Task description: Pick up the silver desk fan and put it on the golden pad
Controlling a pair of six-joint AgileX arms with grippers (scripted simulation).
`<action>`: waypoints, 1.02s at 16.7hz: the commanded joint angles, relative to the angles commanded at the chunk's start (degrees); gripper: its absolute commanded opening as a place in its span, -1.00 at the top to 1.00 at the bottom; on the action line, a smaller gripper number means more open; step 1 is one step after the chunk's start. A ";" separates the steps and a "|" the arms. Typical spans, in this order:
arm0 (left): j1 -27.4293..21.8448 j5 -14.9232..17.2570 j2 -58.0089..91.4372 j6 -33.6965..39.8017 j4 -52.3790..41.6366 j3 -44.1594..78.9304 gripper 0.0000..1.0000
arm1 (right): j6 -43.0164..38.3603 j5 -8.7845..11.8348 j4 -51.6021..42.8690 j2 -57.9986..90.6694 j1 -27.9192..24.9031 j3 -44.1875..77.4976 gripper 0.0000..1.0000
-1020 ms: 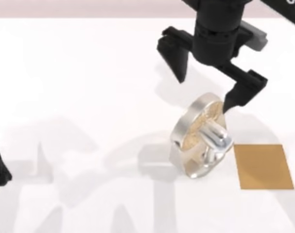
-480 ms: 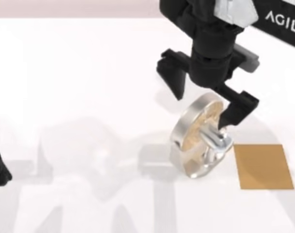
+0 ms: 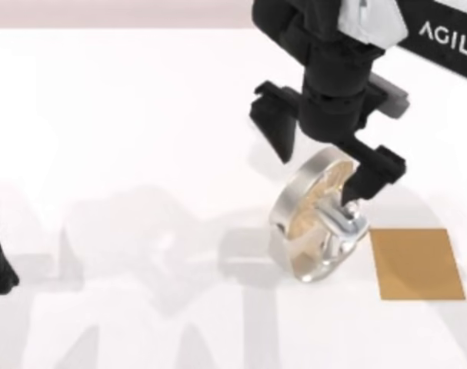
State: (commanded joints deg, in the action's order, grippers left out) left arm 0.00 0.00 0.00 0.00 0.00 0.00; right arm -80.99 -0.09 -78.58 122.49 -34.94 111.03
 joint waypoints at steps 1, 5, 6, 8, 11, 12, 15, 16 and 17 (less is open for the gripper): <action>0.00 0.00 0.00 0.00 0.00 0.00 -1.00 | 0.00 0.00 0.00 0.00 0.00 0.00 -0.40; 0.00 0.00 0.00 0.00 0.00 0.00 -1.00 | 0.00 0.00 0.00 0.00 0.00 0.00 0.21; 0.00 0.00 0.00 0.00 0.00 0.00 -1.00 | 0.00 0.00 0.00 0.00 0.00 0.00 0.36; 0.00 0.00 0.00 0.00 0.00 0.00 -1.00 | 0.00 0.00 0.00 0.00 0.00 0.00 0.66; 0.00 0.00 0.00 0.00 0.00 0.00 -1.00 | 0.00 0.00 0.00 0.00 0.00 0.00 1.00; 0.00 0.00 0.00 0.00 0.00 0.00 -1.00 | 0.00 0.00 0.00 0.00 0.00 0.00 1.00; 0.00 0.00 0.00 0.00 0.00 0.00 -1.00 | 0.00 0.00 0.00 0.00 0.00 0.00 1.00; 0.00 0.00 0.00 0.00 0.00 0.00 -1.00 | 0.00 0.00 0.00 0.00 0.00 0.00 1.00; 0.00 0.00 0.00 0.00 0.00 0.00 -1.00 | 0.00 0.00 0.00 0.00 0.00 0.00 1.00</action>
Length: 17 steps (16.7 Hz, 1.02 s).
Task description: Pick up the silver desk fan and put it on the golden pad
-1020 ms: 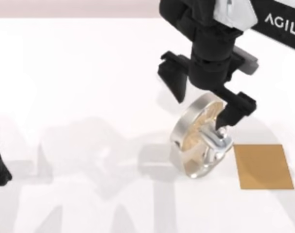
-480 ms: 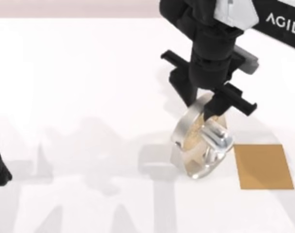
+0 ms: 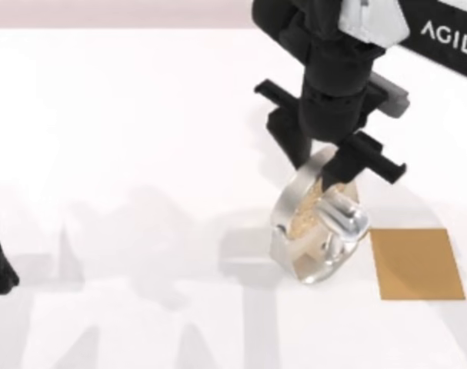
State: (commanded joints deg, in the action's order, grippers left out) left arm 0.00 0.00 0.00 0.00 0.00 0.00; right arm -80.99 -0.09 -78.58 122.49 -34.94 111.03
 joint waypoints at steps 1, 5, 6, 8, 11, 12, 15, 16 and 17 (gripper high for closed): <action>0.00 0.00 0.00 0.00 0.00 0.00 -1.00 | 0.00 0.00 0.00 0.00 0.00 0.00 1.00; 0.00 0.00 0.00 0.00 0.00 0.00 -1.00 | -0.26 0.01 -2.25 0.36 0.12 2.38 1.00; 0.00 0.00 0.00 0.00 0.00 0.00 -1.00 | -0.36 0.01 -3.98 0.71 0.11 4.37 1.00; 0.00 0.00 0.00 0.00 0.00 0.00 -1.00 | -0.29 0.02 -7.91 1.38 -0.10 9.68 1.00; 0.00 0.00 0.00 0.00 0.00 0.00 -1.00 | -0.01 -0.01 -12.37 2.01 -0.32 14.59 1.00; 0.00 0.00 0.00 0.00 0.00 0.00 -1.00 | 0.01 -0.01 -12.77 2.05 -0.32 15.01 1.00; 0.00 0.00 0.00 0.00 0.00 0.00 -1.00 | -0.08 0.00 -12.60 1.81 -0.06 14.89 1.00; 0.00 0.00 0.00 0.00 0.00 0.00 -1.00 | -0.08 0.00 -12.60 1.81 -0.06 14.89 1.00; 0.00 0.00 0.00 0.00 0.00 0.00 -1.00 | 0.47 0.13 -12.73 1.70 -0.02 14.67 1.00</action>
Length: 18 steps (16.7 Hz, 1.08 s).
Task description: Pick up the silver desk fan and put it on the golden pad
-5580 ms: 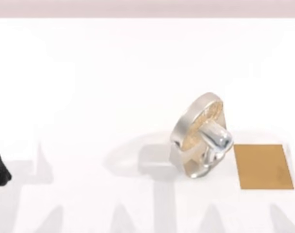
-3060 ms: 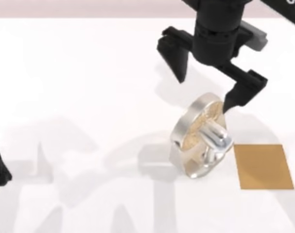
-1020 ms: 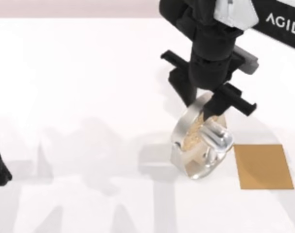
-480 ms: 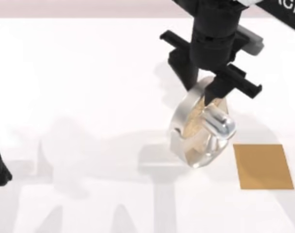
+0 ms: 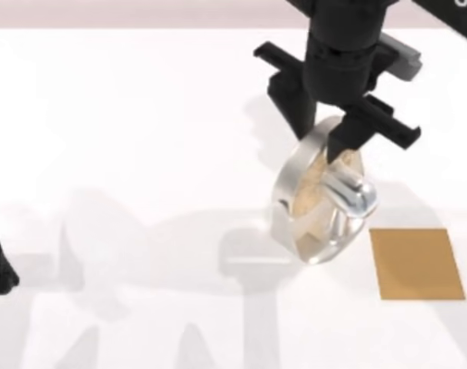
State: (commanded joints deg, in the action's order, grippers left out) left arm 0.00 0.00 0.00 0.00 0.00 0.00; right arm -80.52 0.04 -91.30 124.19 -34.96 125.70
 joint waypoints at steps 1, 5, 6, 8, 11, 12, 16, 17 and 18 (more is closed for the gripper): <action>0.00 0.00 0.00 0.00 0.00 0.00 -1.00 | 1.15 0.24 -0.28 -0.19 0.08 -0.41 1.00; 0.00 0.00 0.00 0.00 0.00 0.00 -1.00 | 11.77 2.10 -2.51 -1.68 0.88 -3.61 1.00; 0.00 0.00 0.00 0.00 0.00 0.00 -1.00 | 15.92 2.68 -3.15 -2.29 1.19 -4.75 1.00; 0.00 0.00 0.00 0.00 0.00 0.00 -1.00 | 26.18 3.82 -4.20 -3.88 1.97 -7.38 1.00; 0.00 0.00 0.00 0.00 0.00 0.00 -1.00 | 45.28 5.23 -4.58 -7.47 3.50 -12.10 1.00; 0.00 0.00 0.00 0.00 0.00 0.00 -1.00 | 52.37 5.59 -4.32 -8.98 4.10 -13.86 1.00; 0.00 0.00 0.00 0.00 0.00 0.00 -1.00 | 81.90 6.20 -1.86 -15.41 6.71 -21.05 1.00; 0.00 0.00 0.00 0.00 0.00 0.00 -1.00 | 89.14 6.13 -1.06 -16.87 7.36 -22.81 1.00; 0.00 0.00 0.00 0.00 0.00 0.00 -1.00 | 96.18 5.96 -0.22 -18.25 8.02 -24.58 1.00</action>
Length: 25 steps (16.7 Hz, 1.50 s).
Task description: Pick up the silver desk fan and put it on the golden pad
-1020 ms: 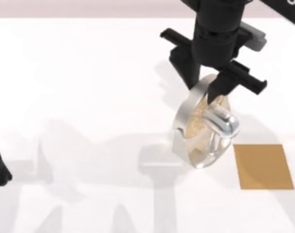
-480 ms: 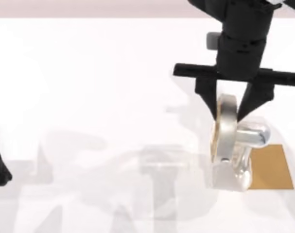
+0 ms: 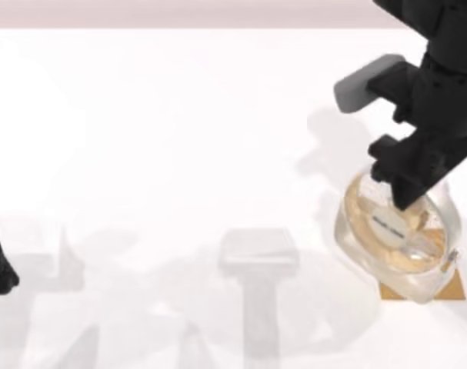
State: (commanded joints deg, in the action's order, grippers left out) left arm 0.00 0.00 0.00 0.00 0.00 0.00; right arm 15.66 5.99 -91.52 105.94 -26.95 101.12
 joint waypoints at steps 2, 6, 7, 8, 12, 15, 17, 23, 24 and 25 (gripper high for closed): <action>0.00 0.00 0.00 0.00 0.00 0.00 -1.00 | 13.34 -0.61 1.90 -2.61 1.33 -3.67 1.00; 0.00 0.00 0.00 0.00 0.00 0.00 -1.00 | 35.70 -2.69 6.40 -7.27 3.94 -11.11 1.00; 0.00 0.00 0.00 0.00 0.00 0.00 -1.00 | 39.98 -3.28 7.52 -8.23 4.50 -12.73 1.00; 0.00 0.00 0.00 0.00 0.00 0.00 -1.00 | 43.66 -3.85 8.58 -9.08 5.01 -14.17 1.00; 0.00 0.00 0.00 0.00 0.00 0.00 -1.00 | 52.42 -5.42 11.53 -11.32 6.31 -17.80 1.00; 0.00 0.00 0.00 0.00 0.00 0.00 -1.00 | 53.10 -5.55 11.77 -11.49 6.41 -18.07 1.00; 0.00 0.00 0.00 0.00 0.00 0.00 -1.00 | 53.10 -5.55 11.77 -11.49 6.41 -18.07 1.00; 0.00 0.00 0.00 0.00 0.00 0.00 -1.00 | 52.94 -5.50 17.84 -10.92 6.44 -23.35 1.00; 0.00 0.00 0.00 0.00 0.00 0.00 -1.00 | 53.05 -5.54 19.00 -10.78 6.44 -24.47 1.00; 0.00 0.00 0.00 0.00 0.00 0.00 -1.00 | 53.11 -5.55 19.55 -10.66 6.45 -25.00 1.00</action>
State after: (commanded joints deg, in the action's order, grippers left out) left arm 0.00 0.00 0.00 0.00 0.00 0.00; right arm 68.78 0.44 -71.97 95.28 -20.50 76.12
